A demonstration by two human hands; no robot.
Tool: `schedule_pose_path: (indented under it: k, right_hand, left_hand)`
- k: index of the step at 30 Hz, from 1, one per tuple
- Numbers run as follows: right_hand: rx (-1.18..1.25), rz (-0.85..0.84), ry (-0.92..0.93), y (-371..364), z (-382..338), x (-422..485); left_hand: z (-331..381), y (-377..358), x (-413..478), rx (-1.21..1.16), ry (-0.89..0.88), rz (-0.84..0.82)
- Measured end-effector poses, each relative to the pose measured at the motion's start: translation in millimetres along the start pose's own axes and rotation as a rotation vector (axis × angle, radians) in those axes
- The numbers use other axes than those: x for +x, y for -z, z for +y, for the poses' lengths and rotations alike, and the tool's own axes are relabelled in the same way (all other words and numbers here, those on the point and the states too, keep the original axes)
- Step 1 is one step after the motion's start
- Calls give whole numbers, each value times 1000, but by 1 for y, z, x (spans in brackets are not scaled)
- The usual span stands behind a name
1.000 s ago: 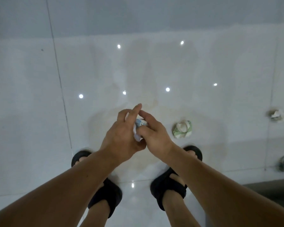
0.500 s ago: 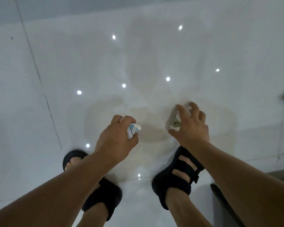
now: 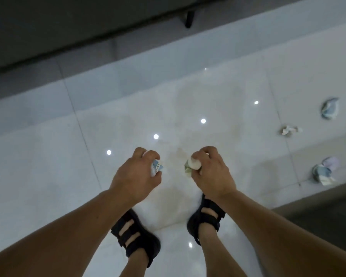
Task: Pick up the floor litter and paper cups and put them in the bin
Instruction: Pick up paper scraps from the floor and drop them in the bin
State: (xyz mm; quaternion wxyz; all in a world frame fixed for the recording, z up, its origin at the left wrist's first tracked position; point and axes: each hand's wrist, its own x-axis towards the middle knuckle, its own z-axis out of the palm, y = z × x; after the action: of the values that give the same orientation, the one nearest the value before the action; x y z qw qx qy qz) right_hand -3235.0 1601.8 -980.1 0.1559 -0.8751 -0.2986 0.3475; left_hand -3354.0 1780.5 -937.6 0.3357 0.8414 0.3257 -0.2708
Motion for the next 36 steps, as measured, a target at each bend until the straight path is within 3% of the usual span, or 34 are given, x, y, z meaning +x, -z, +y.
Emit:
schedule_pose_path:
  k: [10, 19, 27, 36]
  right_hand:
    - [37, 160, -67, 209, -116, -151]
    - [103, 411, -288, 267, -167, -378]
    - [275, 585, -521, 241, -140, -589]
    - [419, 783, -805, 149, -65, -861]
  left_hand:
    - [125, 178, -142, 269, -287, 50]
    - [224, 222, -307, 369, -576, 21]
    - [309, 153, -459, 569, -798, -55]
    - [404, -64, -676, 771, -1191, -161]
